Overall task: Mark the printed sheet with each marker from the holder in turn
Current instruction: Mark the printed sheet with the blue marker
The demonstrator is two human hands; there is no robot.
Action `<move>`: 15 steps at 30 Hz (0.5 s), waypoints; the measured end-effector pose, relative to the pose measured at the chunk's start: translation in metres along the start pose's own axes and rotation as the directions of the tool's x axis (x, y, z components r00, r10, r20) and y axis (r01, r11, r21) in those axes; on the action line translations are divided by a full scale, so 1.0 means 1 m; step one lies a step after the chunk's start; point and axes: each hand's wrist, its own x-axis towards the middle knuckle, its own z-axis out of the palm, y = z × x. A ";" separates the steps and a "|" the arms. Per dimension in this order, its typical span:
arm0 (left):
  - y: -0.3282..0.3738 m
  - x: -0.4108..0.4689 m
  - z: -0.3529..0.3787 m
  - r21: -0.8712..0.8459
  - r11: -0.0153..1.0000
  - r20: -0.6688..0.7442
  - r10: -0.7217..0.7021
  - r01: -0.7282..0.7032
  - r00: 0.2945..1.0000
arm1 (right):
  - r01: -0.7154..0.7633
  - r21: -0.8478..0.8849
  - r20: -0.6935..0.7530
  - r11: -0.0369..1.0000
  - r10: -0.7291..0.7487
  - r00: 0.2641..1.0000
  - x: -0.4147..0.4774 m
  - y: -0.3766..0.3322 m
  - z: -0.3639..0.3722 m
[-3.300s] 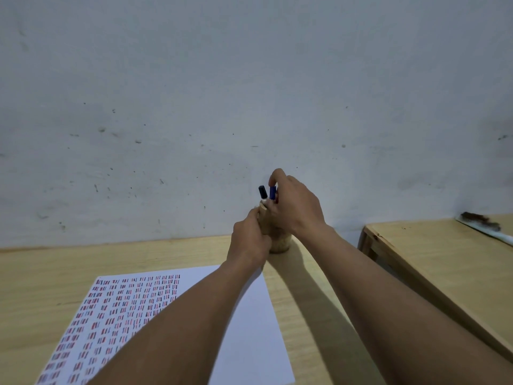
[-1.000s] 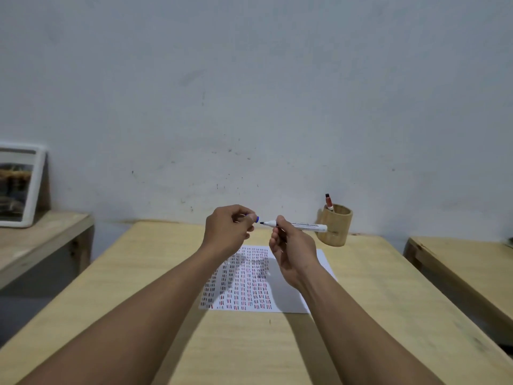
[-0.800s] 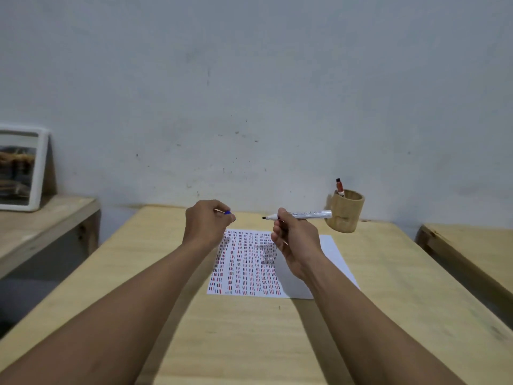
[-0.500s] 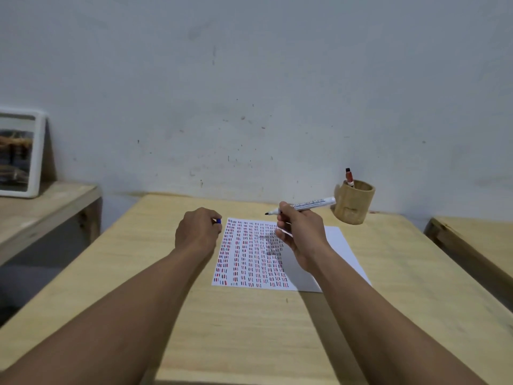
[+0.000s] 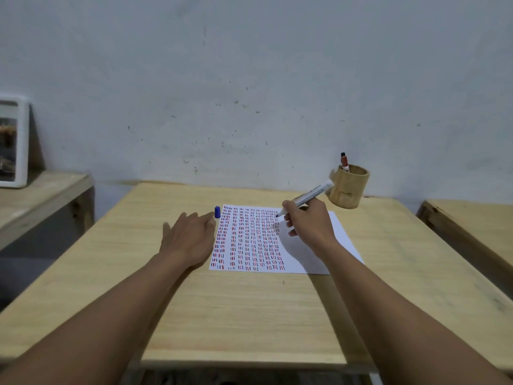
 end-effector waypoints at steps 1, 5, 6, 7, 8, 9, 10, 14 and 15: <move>-0.004 -0.001 0.002 0.050 0.999 0.041 -0.001 -0.002 0.999 | 0.001 -0.025 -0.001 1.000 -0.001 1.000 0.000 0.004 0.000; -0.012 -0.001 0.009 0.128 0.991 0.077 0.017 -0.026 0.997 | -0.012 -0.177 -0.060 0.984 0.001 0.998 -0.003 0.023 -0.001; -0.012 -0.001 0.010 0.136 0.990 0.071 0.024 -0.033 0.997 | -0.018 -0.198 -0.079 0.980 0.002 0.997 -0.004 0.026 -0.001; -0.012 0.000 0.011 0.139 0.990 0.067 0.026 -0.035 0.997 | -0.018 -0.205 -0.090 0.979 -0.001 0.996 -0.004 0.029 -0.001; -0.011 0.000 0.011 0.138 0.990 0.066 0.026 -0.034 0.998 | -0.015 -0.207 -0.094 0.978 -0.005 0.996 -0.004 0.029 -0.001; -0.012 0.000 0.011 0.138 0.990 0.067 0.023 -0.032 0.998 | -0.010 -0.212 -0.092 0.977 -0.010 0.996 -0.004 0.029 0.000; -0.012 0.001 0.011 0.141 0.990 0.067 0.021 -0.031 0.998 | -0.007 -0.221 -0.088 0.975 -0.013 0.996 -0.004 0.029 0.000; -0.012 0.000 0.012 0.158 0.987 0.059 0.021 -0.030 0.998 | 0.003 -0.263 -0.078 0.965 -0.024 0.997 -0.005 0.029 0.002; -0.012 0.000 0.012 0.158 0.987 0.059 0.020 -0.029 0.998 | 0.006 -0.269 -0.075 0.963 -0.027 0.997 -0.004 0.030 0.002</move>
